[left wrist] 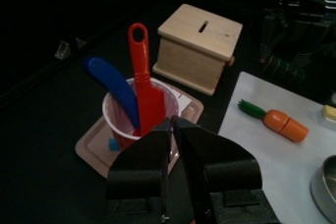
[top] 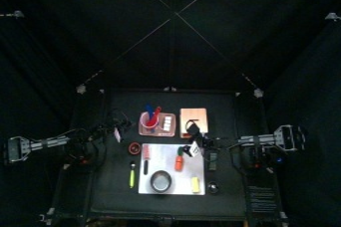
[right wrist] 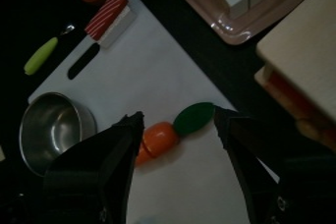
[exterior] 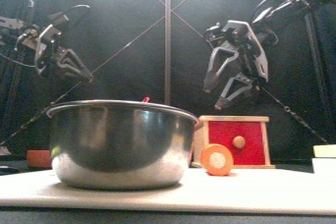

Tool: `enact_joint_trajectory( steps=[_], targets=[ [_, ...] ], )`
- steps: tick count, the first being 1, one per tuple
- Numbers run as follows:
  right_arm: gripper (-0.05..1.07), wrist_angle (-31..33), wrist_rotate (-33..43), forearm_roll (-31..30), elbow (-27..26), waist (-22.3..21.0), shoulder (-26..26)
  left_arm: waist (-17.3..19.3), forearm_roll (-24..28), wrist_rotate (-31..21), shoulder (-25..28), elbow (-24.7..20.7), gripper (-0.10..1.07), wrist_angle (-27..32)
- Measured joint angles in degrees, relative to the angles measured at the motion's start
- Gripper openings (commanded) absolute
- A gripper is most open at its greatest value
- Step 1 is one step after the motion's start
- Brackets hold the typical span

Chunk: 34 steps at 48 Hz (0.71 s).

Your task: Put carrot onto cutting board

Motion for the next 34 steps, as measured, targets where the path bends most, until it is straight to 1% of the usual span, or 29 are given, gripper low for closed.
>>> enact_joint_trajectory(
  steps=[5,10,15,23,30,34],
  targets=[
    [0.91,0.3,-0.4,-4.7,0.3,0.9,-4.0,-2.5,0.1,0.1,0.0,-0.7,0.54,-1.3],
    [0.90,-1.3,-1.9,-9.6,1.5,1.6,-8.8,-5.4,0.0,0.0,0.0,-1.4,0.54,-2.5],
    [0.90,-2.5,-3.3,-12.9,1.9,1.6,-12.0,-7.4,0.0,0.0,0.1,-1.8,0.54,-3.7],
    [0.90,-2.5,-4.0,-18.5,2.1,-0.2,-13.3,-9.7,0.0,0.1,0.8,-3.3,0.54,-5.2],
    [0.90,-2.5,-4.0,-23.6,2.0,-3.1,-13.2,-9.9,0.1,0.2,2.5,-4.9,0.54,-5.4],
    [0.90,-2.5,-4.0,-24.6,1.9,-4.7,-12.8,-10.0,0.2,0.0,3.8,-5.4,0.54,-5.4]
  ],
)
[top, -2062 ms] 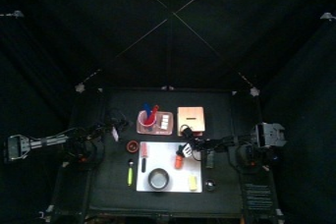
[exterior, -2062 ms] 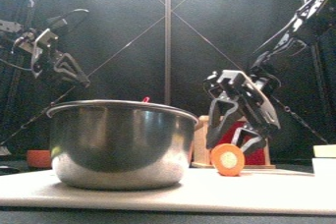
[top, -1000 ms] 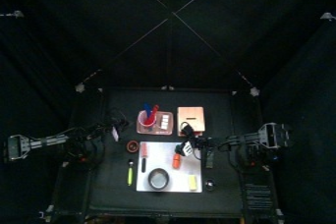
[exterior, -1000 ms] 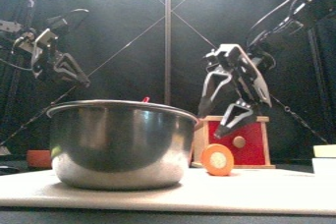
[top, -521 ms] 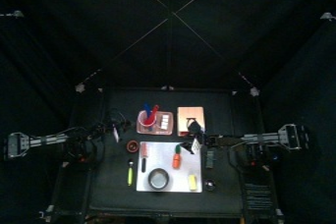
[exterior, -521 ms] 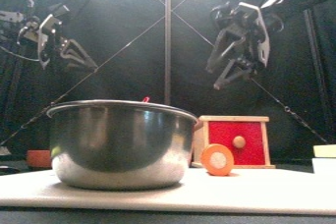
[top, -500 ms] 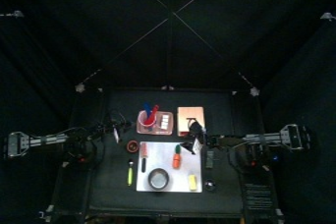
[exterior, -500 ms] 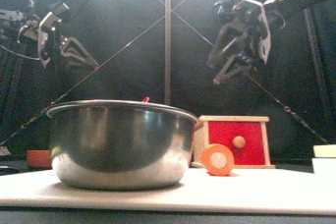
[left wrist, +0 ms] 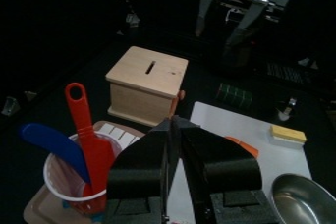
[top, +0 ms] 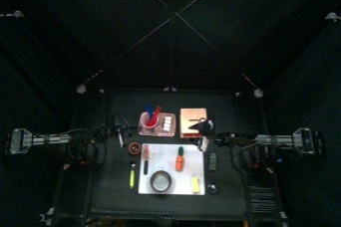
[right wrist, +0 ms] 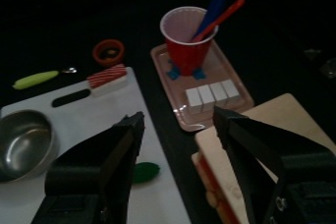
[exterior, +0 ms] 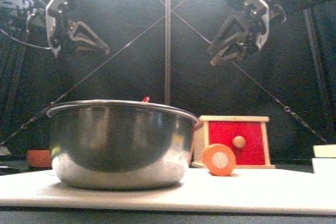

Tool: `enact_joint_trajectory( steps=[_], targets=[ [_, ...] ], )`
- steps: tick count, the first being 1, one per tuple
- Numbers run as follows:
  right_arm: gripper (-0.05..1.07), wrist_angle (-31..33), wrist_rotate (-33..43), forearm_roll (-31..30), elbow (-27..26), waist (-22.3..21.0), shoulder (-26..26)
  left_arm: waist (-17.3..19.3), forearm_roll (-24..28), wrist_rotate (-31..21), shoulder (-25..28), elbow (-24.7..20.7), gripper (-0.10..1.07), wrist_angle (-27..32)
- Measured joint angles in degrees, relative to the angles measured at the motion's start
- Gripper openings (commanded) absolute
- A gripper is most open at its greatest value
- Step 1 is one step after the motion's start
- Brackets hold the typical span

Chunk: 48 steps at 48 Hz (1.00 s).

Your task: Put carrot onto cutting board

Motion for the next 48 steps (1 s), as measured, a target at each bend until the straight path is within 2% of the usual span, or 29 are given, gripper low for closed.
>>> enact_joint_trajectory(
  steps=[6,21,27,34,40,48],
  targets=[
    [0.90,0.0,0.0,1.0,0.0,-0.4,1.7,-0.4,-0.1,-0.1,1.4,-0.5,0.54,-0.2],
    [0.90,-0.4,0.0,5.9,0.1,2.5,8.5,-0.6,0.2,0.1,1.8,-0.8,0.54,-0.4],
    [0.90,-0.2,0.1,8.8,0.4,3.7,9.8,-0.6,0.3,0.1,1.8,-0.8,0.54,-0.3],
    [0.90,6.1,-0.5,10.5,-0.3,7.8,9.8,-0.6,0.4,0.2,1.8,-0.8,0.54,-0.4],
    [0.90,12.4,-5.2,12.9,-1.8,10.0,9.5,-0.6,1.0,0.2,1.8,-0.8,0.54,-0.4],
    [0.90,11.8,-17.3,24.0,-2.1,7.9,7.8,-0.6,1.6,0.2,1.8,-0.8,0.54,-0.4]
  ],
)
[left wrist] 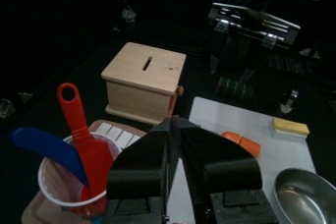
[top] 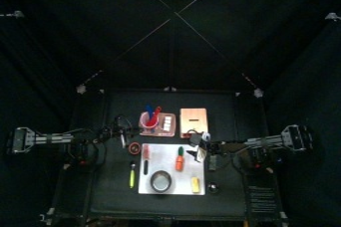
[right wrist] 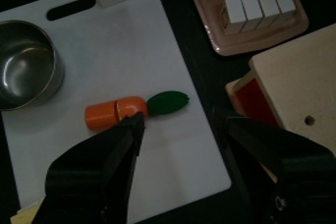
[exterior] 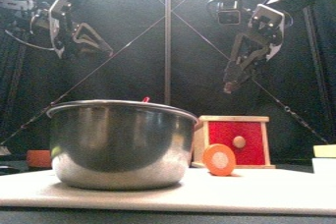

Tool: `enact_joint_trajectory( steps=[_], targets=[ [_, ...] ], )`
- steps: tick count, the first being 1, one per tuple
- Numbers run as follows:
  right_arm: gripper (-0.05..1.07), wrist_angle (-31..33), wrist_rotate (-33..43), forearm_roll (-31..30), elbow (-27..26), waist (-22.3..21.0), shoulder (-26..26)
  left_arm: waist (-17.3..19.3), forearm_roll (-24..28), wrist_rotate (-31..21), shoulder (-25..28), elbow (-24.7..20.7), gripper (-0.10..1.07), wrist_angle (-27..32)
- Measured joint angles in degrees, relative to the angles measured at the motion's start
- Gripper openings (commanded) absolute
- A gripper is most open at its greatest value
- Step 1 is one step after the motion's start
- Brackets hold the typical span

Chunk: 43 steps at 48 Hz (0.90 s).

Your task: Put carrot onto cutting board

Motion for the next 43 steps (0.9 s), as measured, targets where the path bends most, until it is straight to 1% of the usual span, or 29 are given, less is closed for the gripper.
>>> enact_joint_trajectory(
  steps=[8,12,16,19,28,34,43],
  targets=[
    [0.90,-1.1,-16.7,14.7,-0.1,-5.3,0.0,-0.1,0.2,0.0,0.0,0.0,0.54,0.0],
    [0.90,-2.5,-22.5,20.1,0.0,-6.1,0.5,-0.2,0.1,-0.1,0.0,0.2,0.54,0.0],
    [0.90,-5.1,-25.9,24.2,0.0,-6.1,1.1,-0.2,0.1,-0.1,0.0,0.4,0.54,0.0],
    [0.90,-6.9,-26.7,25.4,0.3,-6.2,1.2,-0.2,0.1,-0.1,0.0,0.4,0.54,0.1],
    [0.90,-11.5,-26.8,25.8,2.1,-6.2,1.2,0.3,0.2,0.0,0.0,0.8,0.54,0.0],
    [0.90,-12.7,-26.7,26.1,2.6,-6.2,1.2,1.5,0.2,0.2,0.0,0.8,0.54,0.0],
    [0.90,-13.1,-26.7,26.2,2.7,-6.5,1.2,4.0,1.8,0.2,0.0,0.9,0.54,0.0]
  ],
)
